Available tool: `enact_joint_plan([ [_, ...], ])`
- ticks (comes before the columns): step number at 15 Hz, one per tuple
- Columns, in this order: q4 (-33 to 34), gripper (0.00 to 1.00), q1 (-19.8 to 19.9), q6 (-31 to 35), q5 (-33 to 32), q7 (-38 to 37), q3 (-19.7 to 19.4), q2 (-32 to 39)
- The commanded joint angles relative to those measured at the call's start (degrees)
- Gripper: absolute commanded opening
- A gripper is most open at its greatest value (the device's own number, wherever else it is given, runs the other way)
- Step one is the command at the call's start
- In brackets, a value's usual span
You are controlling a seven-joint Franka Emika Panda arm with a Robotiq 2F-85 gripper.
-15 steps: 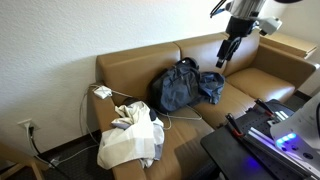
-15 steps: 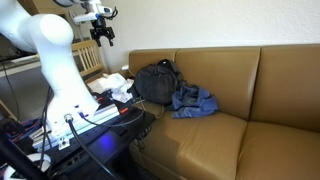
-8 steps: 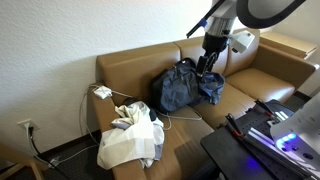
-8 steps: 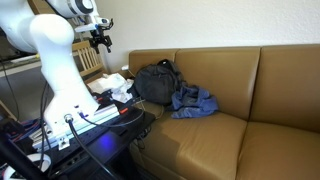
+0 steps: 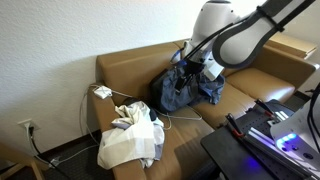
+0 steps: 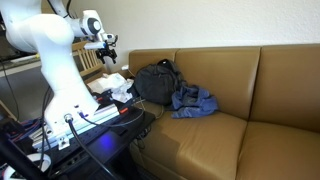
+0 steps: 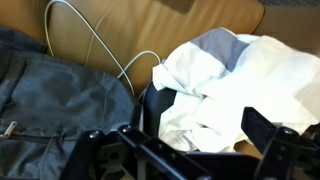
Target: Move the pillow cases to the right
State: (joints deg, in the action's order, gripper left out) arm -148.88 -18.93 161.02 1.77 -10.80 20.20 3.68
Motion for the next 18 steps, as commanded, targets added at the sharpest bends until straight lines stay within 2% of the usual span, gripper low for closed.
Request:
enact_joint_plan([
  [1, 7.35, 1.00, -7.73, 6.53, -16.36, -12.30, -8.00, 10.87],
  [2, 11.24, 1.00, -9.55, 5.83, -21.90, -16.87, -9.59, 15.05],
  [3, 13.91, 1.00, -9.74, 5.27, -21.40, -16.40, -8.76, 17.95],
  [4, 14.28, 1.00, -7.04, 5.64, -17.05, -12.35, -4.92, 18.23],
  [5, 10.02, 1.00, -8.19, 5.82, -19.11, -15.26, -7.25, 14.14],
  [7, 11.82, 1.00, -8.39, 5.81, -18.92, -15.21, -6.86, 16.32],
  [10, 11.41, 1.00, -8.33, 5.81, -18.95, -15.21, -7.18, 15.65],
  [11, 13.63, 1.00, -6.57, 5.30, -17.36, -12.43, -5.57, 19.68],
  [12, 16.95, 1.00, -6.52, 4.55, -17.00, -11.46, -5.23, 24.60],
  [13, 19.13, 1.00, -5.96, 6.56, -16.85, -9.48, -4.23, 28.59],
  [14, 21.18, 1.00, -8.72, 6.84, -14.77, -6.54, -5.60, 30.80],
  [15, 23.94, 1.00, -9.16, 7.24, -14.60, -4.14, -5.13, 34.18],
  [18, 35.04, 1.00, -16.11, 6.44, -16.54, -0.01, -8.98, 43.76],
])
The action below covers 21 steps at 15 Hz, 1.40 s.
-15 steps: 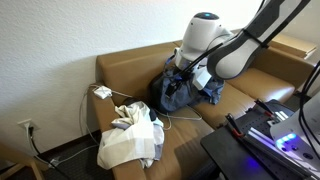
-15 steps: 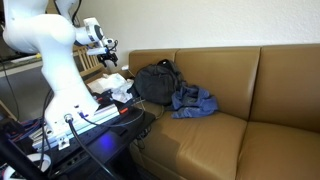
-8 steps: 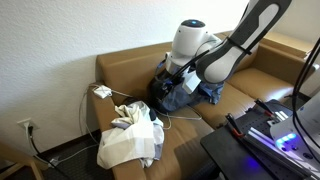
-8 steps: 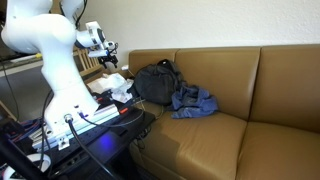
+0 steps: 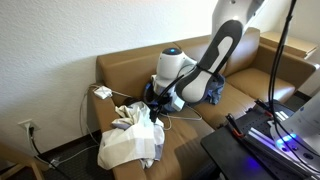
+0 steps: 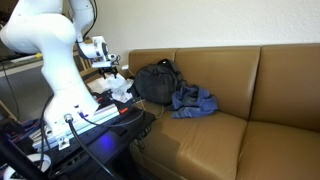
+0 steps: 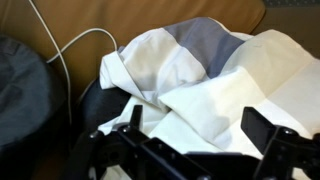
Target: Move the pillow cases to the right
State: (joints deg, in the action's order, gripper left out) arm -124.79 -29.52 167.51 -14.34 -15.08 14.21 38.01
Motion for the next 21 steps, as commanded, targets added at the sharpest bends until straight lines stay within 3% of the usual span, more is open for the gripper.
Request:
enact_joint_plan([
  [1, 14.63, 1.00, -7.11, -0.45, -0.59, 5.86, -3.39, 12.25],
  [8, 39.23, 1.00, -22.69, -8.21, -3.76, 9.50, -15.95, 27.66],
  [9, 41.53, 0.90, -23.46, -9.02, -3.89, 9.40, -16.89, 29.26],
  [10, 43.49, 0.74, -23.90, -10.01, -4.03, 9.71, -17.56, 30.57],
  [16, 50.45, 0.32, -22.64, -10.05, -2.53, 9.18, -18.08, 35.42],
  [18, 51.77, 0.18, -20.73, -10.47, -1.11, 9.59, -16.60, 36.39],
  [19, 52.03, 0.10, -19.61, -9.47, -0.35, 9.89, -15.79, 36.80],
  [21, 50.88, 0.02, -20.24, -4.75, 0.70, 5.57, -17.87, 36.66],
])
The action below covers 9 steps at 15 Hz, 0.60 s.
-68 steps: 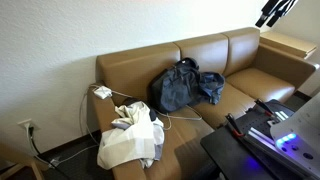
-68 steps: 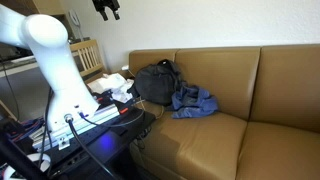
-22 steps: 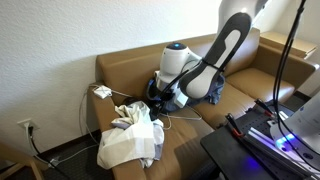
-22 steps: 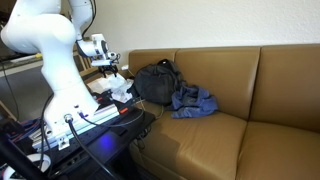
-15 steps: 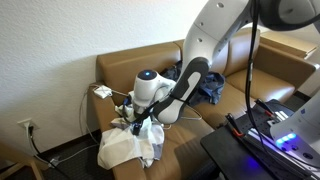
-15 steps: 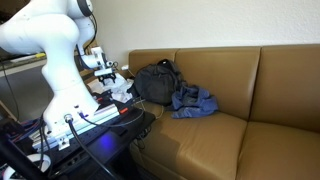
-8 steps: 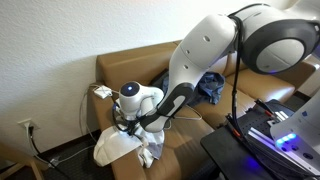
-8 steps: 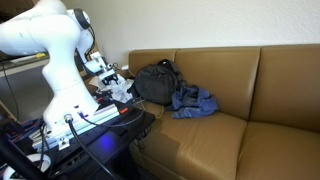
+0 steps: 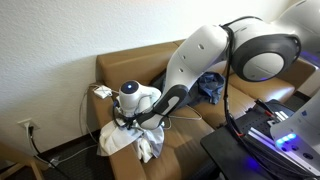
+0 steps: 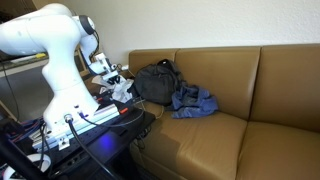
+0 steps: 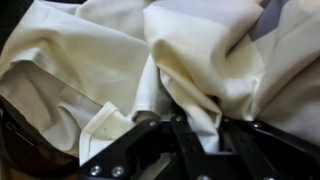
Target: Move the pillow cases to the right
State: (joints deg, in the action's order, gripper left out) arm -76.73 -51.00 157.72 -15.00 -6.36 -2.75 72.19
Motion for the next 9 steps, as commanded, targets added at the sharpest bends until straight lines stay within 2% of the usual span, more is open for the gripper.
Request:
enact_joint_plan([
  [1, 1.12, 0.00, 1.05, 8.44, 1.84, -4.71, -1.57, 1.83],
  [2, -8.72, 0.04, 0.27, 11.14, 1.53, -7.22, -3.26, -6.67],
  [5, -17.70, 0.04, -3.78, 19.60, 2.12, -16.28, -8.78, -12.38],
  [7, -23.51, 0.04, -7.75, 24.53, 3.24, -22.87, -14.09, -16.33],
  [9, -29.20, 0.04, -14.37, 28.10, 11.97, -23.85, -21.49, -19.25],
])
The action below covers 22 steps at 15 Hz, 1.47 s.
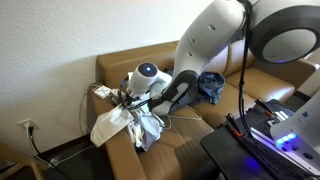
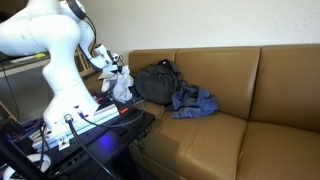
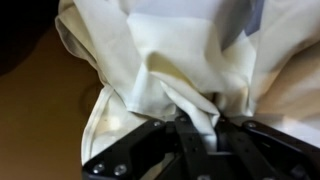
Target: Move the pillow cases to the right
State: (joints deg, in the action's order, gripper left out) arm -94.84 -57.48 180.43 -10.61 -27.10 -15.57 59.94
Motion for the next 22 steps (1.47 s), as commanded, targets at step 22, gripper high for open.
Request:
enact_joint_plan([
  [22, -36.93, 0.15, -28.47, 10.69, 41.79, 1.36, -47.59, -20.78],
])
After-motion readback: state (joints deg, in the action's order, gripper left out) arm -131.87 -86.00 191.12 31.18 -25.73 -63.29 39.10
